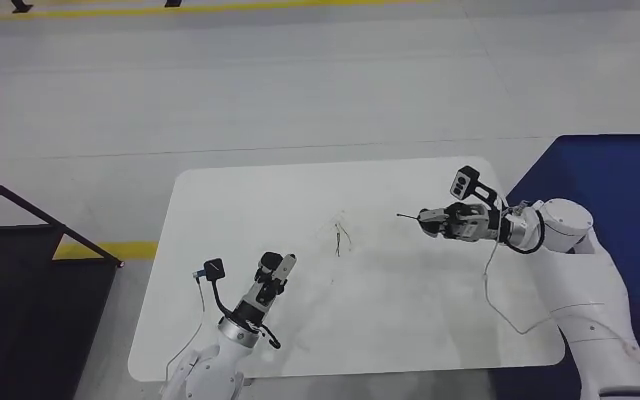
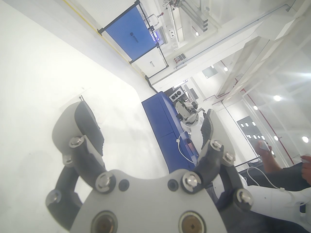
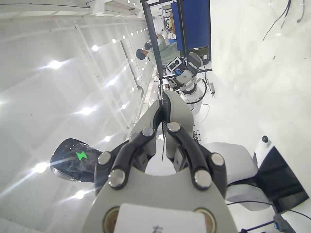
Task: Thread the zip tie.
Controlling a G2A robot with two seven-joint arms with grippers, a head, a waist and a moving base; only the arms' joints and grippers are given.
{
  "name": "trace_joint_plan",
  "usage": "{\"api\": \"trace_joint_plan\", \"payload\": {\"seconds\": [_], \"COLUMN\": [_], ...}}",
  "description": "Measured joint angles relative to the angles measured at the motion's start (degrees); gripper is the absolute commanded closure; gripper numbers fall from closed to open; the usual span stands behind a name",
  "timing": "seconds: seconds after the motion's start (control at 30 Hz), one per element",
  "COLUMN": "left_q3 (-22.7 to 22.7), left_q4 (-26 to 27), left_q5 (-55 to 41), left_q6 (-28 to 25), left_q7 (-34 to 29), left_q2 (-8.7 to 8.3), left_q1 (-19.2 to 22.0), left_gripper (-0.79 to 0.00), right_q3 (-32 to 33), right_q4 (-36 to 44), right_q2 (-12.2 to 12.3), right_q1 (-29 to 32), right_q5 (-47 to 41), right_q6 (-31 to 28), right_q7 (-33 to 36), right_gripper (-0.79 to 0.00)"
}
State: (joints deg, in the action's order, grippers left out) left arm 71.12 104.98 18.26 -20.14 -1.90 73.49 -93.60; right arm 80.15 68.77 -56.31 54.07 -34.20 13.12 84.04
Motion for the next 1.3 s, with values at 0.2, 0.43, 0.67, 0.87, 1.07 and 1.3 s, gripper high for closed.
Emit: {"api": "trace_joint_plan", "payload": {"seconds": [0.2, 0.43, 0.67, 0.87, 1.07, 1.3], "left_q3": [0.0, 0.0, 0.0, 0.0, 0.0, 0.0], "left_q4": [0.0, 0.0, 0.0, 0.0, 0.0, 0.0], "left_q5": [0.0, 0.0, 0.0, 0.0, 0.0, 0.0], "left_q6": [0.0, 0.0, 0.0, 0.0, 0.0, 0.0], "left_q7": [0.0, 0.0, 0.0, 0.0, 0.0, 0.0], "left_q2": [0.0, 0.0, 0.0, 0.0, 0.0, 0.0], "left_q1": [0.0, 0.0, 0.0, 0.0, 0.0, 0.0], "left_gripper": [-0.785, -0.785, -0.785, -0.785, -0.785, -0.785], "right_q3": [0.0, 0.0, 0.0, 0.0, 3.7, 7.9], "right_q4": [0.0, 0.0, 0.0, 0.0, -1.3, -3.8], "right_q2": [0.0, 0.0, 0.0, 0.0, 1.1, 2.3], "right_q1": [0.0, 0.0, 0.0, 0.0, 2.0, 2.8], "right_q5": [0.0, 0.0, 0.0, 0.0, -0.6, -1.7], "right_q6": [0.0, 0.0, 0.0, 0.0, 1.7, 3.8], "right_q7": [0.0, 0.0, 0.0, 0.0, -1.0, -0.1], "right_gripper": [0.0, 0.0, 0.0, 0.0, 0.0, 0.0]}}
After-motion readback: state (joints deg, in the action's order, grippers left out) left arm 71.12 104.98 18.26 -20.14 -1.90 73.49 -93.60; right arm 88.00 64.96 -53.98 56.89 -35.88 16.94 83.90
